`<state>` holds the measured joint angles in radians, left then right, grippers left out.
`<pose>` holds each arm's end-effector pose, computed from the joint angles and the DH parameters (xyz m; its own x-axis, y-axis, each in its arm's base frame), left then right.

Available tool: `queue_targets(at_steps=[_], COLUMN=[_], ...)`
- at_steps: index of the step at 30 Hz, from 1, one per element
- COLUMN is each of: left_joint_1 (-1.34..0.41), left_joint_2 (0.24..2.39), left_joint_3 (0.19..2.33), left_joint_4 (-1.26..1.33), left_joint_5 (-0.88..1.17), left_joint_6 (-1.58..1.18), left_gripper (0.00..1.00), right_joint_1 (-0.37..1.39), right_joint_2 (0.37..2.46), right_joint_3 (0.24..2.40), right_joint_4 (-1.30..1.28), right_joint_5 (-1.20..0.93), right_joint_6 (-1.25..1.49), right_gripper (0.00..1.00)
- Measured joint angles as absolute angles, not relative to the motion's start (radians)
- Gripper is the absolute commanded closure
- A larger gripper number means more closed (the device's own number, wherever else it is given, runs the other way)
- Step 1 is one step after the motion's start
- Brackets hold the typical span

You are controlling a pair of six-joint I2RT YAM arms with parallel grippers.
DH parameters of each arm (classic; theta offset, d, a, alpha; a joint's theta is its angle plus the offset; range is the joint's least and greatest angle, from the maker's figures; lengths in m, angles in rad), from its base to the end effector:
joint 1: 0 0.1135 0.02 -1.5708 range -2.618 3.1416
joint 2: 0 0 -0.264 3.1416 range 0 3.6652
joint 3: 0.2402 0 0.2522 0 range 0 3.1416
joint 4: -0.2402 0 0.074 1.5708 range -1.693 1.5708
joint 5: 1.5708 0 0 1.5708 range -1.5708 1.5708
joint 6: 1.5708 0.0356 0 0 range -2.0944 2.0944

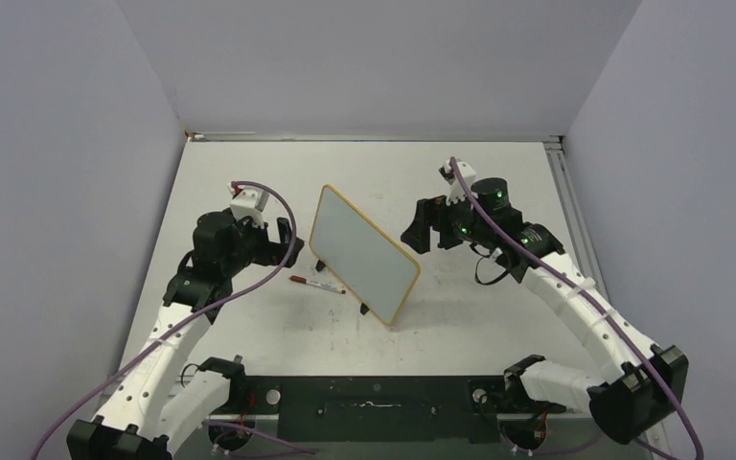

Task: Write a sentence on the whiteboard
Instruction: Move the whiteboard to the center of the board.

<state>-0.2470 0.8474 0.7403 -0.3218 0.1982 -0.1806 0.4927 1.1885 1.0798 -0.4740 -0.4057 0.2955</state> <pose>0.1866 -0.0543 0.2996 -0.4709 -0.0629 -0.8799 0.3342 0.9104 -0.2439 0.2230 0.1357 0.3328 -0.6749 -0.0586 -0.7355 -0.5523 0.7011 0.4509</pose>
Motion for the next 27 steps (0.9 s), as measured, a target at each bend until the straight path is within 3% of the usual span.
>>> queue_targets(at_steps=[11,14,19,27], left_joint_1=[-0.287,-0.292,-0.296,-0.302], left_joint_2=[1.038,1.091,1.169,1.321], left_joint_3=[0.73,0.73,0.73,0.731], left_joint_4=[-0.279,-0.265,-0.228,-0.212], left_joint_5=[0.264,0.29,0.323,0.371], left_joint_6=[-0.22,-0.24,-0.268,-0.314], left_gripper=[0.0,0.07,0.24,0.31], right_joint_1=[0.552,0.558,0.569,0.6], right_joint_2=[0.795,0.713,0.692,0.787], right_joint_3=[0.726,0.636,0.562,0.525], right_joint_4=[-0.39,-0.336,-0.243,-0.072], right_joint_5=[-0.371,-0.373,-0.377,-0.398], right_joint_6=[0.429,0.486,0.54,0.558], right_gripper=[0.04,0.02,0.21,0.44])
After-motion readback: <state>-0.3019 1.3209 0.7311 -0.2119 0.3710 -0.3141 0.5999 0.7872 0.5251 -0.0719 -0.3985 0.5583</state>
